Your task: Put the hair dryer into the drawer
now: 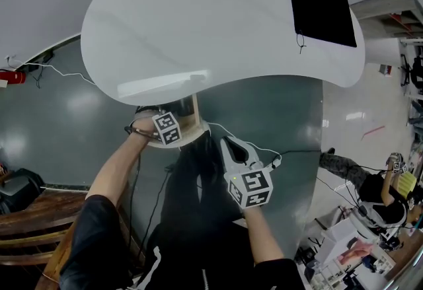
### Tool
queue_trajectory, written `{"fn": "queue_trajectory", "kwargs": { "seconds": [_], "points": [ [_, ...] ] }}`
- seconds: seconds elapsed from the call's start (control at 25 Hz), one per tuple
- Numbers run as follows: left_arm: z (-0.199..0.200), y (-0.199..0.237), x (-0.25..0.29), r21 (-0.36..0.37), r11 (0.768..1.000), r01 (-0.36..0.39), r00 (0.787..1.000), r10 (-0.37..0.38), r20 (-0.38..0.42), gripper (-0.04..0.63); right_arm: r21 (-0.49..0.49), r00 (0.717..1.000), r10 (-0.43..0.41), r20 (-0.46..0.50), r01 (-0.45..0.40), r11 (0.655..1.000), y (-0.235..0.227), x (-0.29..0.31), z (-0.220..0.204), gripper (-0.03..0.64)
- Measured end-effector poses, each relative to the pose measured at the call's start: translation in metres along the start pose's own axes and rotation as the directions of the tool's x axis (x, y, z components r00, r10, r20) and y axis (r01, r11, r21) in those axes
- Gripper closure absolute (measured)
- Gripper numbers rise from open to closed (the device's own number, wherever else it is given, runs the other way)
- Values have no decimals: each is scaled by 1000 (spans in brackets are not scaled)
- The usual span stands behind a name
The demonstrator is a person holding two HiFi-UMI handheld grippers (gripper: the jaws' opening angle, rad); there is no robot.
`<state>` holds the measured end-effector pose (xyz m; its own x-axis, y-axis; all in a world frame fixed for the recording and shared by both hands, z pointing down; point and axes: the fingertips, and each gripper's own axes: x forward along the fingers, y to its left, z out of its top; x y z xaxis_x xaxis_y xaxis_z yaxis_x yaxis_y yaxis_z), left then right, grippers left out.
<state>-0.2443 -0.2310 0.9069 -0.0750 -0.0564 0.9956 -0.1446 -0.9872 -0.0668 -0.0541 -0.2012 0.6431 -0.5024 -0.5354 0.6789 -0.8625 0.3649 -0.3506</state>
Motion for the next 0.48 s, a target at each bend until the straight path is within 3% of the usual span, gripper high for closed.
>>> {"fn": "queue_trajectory", "kwargs": {
  "seconds": [0.48],
  "points": [
    [-10, 5, -31, -19, 998, -63, 997, 63, 38, 383, 0, 1000, 17, 19, -17, 1000, 13, 1, 5, 612]
  ]
}}
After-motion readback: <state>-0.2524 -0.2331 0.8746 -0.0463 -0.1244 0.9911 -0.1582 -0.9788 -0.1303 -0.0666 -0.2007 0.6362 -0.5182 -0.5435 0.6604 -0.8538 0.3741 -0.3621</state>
